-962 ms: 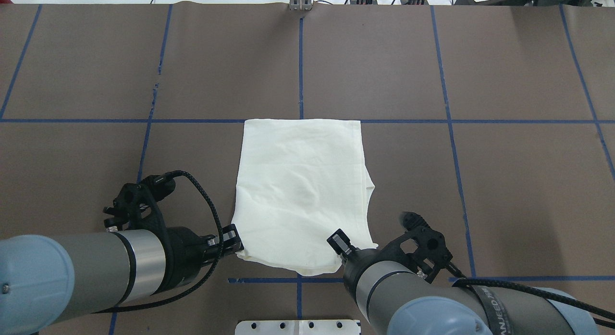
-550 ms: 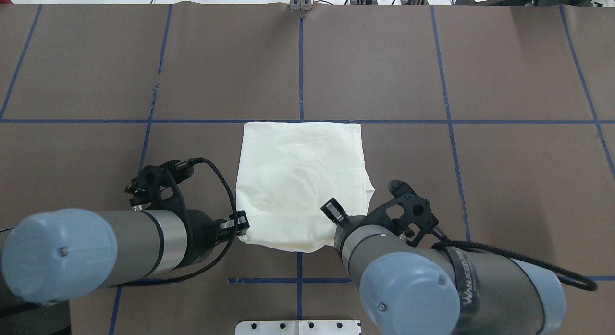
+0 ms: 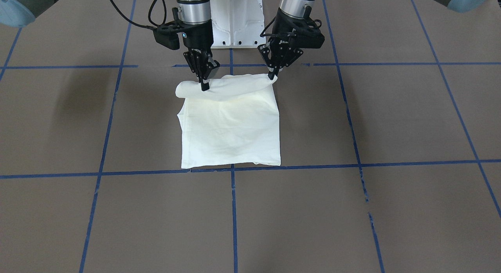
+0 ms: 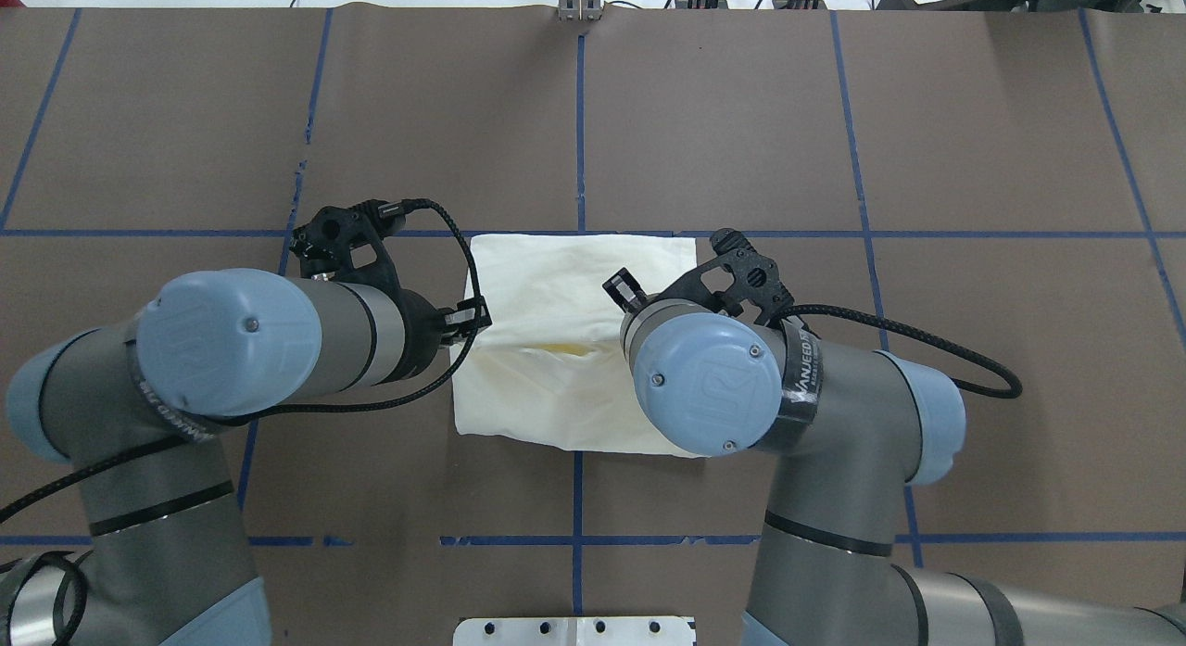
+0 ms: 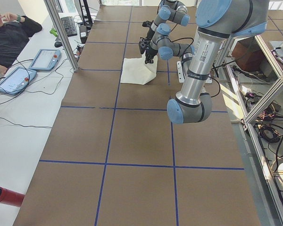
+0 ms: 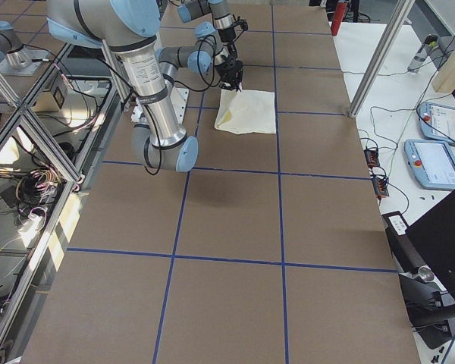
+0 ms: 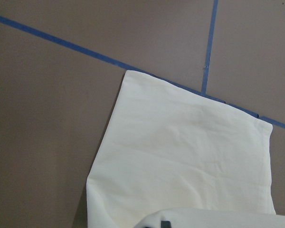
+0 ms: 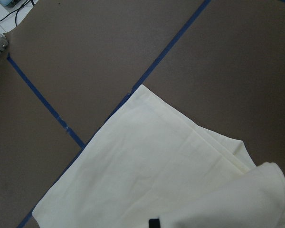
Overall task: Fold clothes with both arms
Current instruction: 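Press the folded shirt down with both grippers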
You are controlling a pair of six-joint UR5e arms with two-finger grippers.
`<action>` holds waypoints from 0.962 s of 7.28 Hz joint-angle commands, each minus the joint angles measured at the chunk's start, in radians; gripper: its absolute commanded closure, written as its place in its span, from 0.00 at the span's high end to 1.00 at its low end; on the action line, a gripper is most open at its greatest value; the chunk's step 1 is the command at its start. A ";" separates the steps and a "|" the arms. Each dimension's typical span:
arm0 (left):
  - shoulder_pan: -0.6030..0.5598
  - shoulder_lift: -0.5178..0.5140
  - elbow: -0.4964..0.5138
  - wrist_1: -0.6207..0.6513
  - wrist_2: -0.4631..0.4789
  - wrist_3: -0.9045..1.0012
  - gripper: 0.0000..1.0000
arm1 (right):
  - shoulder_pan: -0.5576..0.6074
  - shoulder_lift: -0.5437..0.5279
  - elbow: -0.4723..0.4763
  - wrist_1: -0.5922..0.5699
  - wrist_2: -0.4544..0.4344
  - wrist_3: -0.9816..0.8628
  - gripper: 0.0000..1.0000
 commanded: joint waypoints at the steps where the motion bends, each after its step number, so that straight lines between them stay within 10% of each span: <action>1: -0.077 -0.079 0.150 -0.012 0.001 0.062 0.00 | 0.039 0.048 -0.129 0.064 0.017 -0.036 0.00; 7: -0.108 -0.158 0.433 -0.201 0.006 0.162 0.00 | 0.096 0.074 -0.281 0.124 0.055 -0.110 0.00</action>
